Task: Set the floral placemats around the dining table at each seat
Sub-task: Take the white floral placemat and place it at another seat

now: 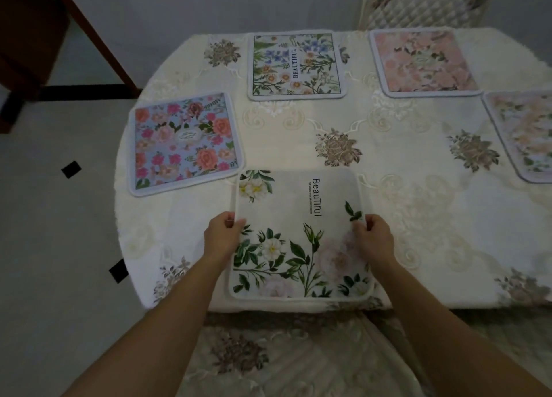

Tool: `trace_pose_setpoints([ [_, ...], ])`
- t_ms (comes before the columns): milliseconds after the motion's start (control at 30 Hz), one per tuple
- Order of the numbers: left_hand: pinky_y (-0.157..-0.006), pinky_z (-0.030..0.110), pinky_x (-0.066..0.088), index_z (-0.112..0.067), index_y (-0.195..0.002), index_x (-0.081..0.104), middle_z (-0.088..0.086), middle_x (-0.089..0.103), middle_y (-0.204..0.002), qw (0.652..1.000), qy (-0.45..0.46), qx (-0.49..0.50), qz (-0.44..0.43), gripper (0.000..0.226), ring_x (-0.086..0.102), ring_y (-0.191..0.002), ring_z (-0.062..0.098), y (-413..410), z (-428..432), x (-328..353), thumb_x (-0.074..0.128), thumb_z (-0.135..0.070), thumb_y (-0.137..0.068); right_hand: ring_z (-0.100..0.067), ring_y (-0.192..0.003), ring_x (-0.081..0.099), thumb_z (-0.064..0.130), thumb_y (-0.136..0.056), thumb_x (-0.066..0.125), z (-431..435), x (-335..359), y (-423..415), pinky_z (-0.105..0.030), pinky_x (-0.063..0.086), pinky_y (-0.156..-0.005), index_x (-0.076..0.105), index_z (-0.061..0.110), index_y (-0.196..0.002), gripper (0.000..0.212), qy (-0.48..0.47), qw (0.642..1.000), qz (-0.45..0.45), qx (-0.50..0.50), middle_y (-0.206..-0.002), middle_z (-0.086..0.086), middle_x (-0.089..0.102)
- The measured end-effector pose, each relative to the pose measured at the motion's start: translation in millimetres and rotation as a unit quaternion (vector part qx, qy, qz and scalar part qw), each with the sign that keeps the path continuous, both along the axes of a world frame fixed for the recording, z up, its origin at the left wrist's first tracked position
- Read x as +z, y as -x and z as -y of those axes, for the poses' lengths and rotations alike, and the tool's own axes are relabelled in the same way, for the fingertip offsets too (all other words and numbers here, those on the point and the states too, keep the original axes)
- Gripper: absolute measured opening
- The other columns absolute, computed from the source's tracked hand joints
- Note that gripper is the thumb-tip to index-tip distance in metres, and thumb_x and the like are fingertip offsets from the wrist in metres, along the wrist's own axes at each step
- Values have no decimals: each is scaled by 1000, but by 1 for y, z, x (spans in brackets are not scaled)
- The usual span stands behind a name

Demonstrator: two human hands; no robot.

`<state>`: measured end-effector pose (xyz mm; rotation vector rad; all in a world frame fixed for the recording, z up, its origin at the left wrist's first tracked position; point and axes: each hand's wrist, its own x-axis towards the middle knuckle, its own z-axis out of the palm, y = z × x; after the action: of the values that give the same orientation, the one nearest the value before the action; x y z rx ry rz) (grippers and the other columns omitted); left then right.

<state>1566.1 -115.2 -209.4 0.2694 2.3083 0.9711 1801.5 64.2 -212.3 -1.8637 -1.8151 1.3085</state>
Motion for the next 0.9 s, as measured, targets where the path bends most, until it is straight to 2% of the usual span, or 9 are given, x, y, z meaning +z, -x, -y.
trace_pose_setpoints([
  [100,-81,37,51,-8,-90,70,8,70,-83,999,18,-31,-19,18,65,-84,27,0,1,-1,70,-27,-89,-29,-83,60,24,-96,54,-2,-2,-4,-40,48,-75,61,12,-100,15,-6,1000,5,-12,-86,-6,63],
  [233,-79,28,45,-8,-103,68,2,66,-91,999,23,-27,-40,23,61,-86,19,0,-1,2,73,-24,-87,-29,-88,64,26,-94,57,-2,-4,-6,-47,55,-82,59,20,-101,10,-12,1000,1,-29,-92,-5,66],
  [467,-77,25,43,-7,-104,68,2,64,-87,997,41,-35,-56,24,59,-82,16,0,2,3,74,-23,-87,-29,-93,65,25,-92,60,0,-4,-7,-48,54,-87,64,15,-111,22,-13,999,11,-44,-96,-5,68],
  [733,-75,25,43,-9,-100,68,-1,64,-83,996,45,-44,-63,22,59,-79,14,0,5,4,75,-24,-86,-26,-88,64,24,-91,60,0,-3,-7,-42,53,-83,62,20,-102,12,-20,999,16,-38,-92,-3,68],
  [900,-75,25,44,-10,-99,68,0,65,-84,996,42,-46,-67,21,60,-78,14,1,8,4,75,-24,-86,-25,-89,64,25,-91,61,1,-2,-5,-41,53,-85,64,16,-110,20,-19,999,20,-28,-90,-1,67],
])
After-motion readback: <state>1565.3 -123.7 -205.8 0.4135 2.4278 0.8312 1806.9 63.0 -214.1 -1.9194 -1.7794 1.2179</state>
